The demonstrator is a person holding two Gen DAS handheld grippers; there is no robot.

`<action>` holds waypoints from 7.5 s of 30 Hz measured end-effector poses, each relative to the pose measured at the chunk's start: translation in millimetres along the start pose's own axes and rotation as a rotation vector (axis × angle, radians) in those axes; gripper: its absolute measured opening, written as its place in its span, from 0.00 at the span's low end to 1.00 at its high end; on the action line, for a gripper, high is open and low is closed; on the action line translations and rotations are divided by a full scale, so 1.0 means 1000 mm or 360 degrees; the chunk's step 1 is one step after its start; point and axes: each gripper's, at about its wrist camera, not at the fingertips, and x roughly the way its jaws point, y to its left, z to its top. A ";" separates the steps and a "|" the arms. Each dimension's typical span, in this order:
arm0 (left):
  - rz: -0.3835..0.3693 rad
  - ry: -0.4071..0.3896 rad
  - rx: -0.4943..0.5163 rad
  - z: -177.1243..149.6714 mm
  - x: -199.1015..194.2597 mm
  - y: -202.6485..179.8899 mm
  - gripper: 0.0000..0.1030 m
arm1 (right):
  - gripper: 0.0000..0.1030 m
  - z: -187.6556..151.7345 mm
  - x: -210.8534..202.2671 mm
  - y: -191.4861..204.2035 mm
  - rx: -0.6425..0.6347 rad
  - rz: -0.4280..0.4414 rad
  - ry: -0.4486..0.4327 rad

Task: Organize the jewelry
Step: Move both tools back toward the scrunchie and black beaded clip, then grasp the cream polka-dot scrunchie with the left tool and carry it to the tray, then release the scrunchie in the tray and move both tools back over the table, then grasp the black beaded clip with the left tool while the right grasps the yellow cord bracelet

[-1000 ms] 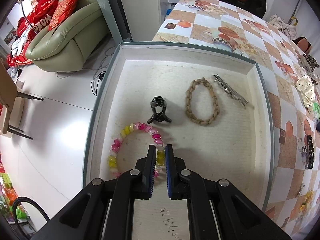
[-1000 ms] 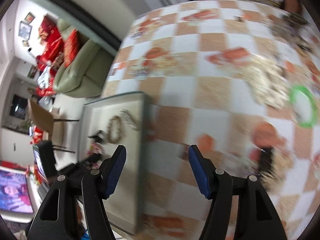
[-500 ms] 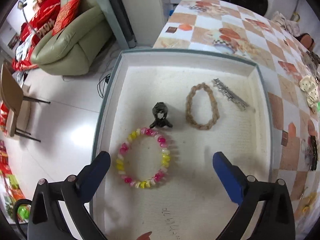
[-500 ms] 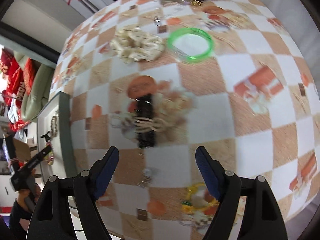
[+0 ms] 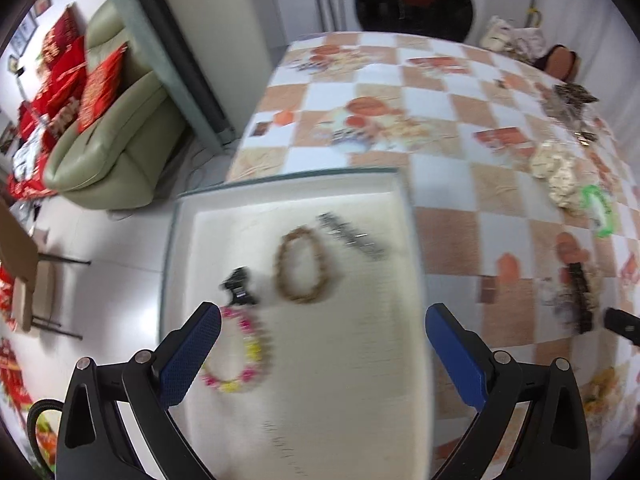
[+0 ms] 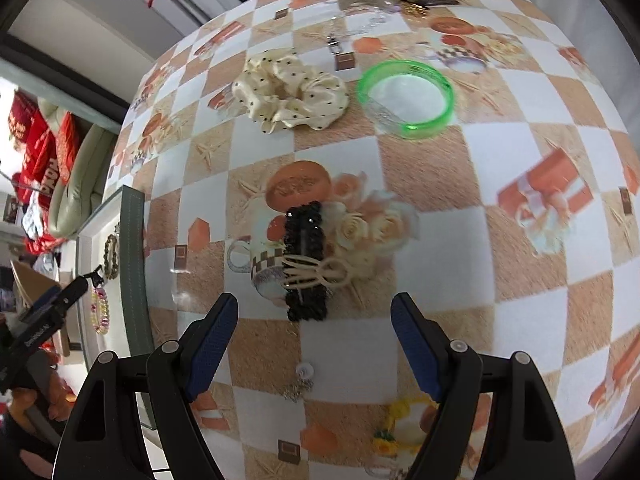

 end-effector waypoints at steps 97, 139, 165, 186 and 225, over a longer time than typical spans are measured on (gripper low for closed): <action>-0.0581 -0.0061 0.0187 0.024 -0.028 -0.118 0.18 | 0.06 0.003 -0.031 -0.017 -0.0052 0.0223 0.0073; -0.0115 0.0236 -0.0310 -0.129 0.009 0.095 0.18 | 0.06 -0.090 0.102 0.237 -0.0780 0.0295 0.0621; 0.0055 0.0164 -0.0233 -0.116 -0.006 0.093 1.00 | 0.47 -0.051 0.062 0.220 -0.0643 0.0461 0.0455; -0.0203 -0.0018 0.0139 -0.016 -0.048 -0.039 1.00 | 0.78 -0.023 -0.021 0.046 -0.0132 0.0117 0.0123; -0.0575 0.0454 0.0207 0.012 0.045 -0.255 0.94 | 0.78 -0.093 -0.001 -0.032 -0.0305 -0.0396 0.0044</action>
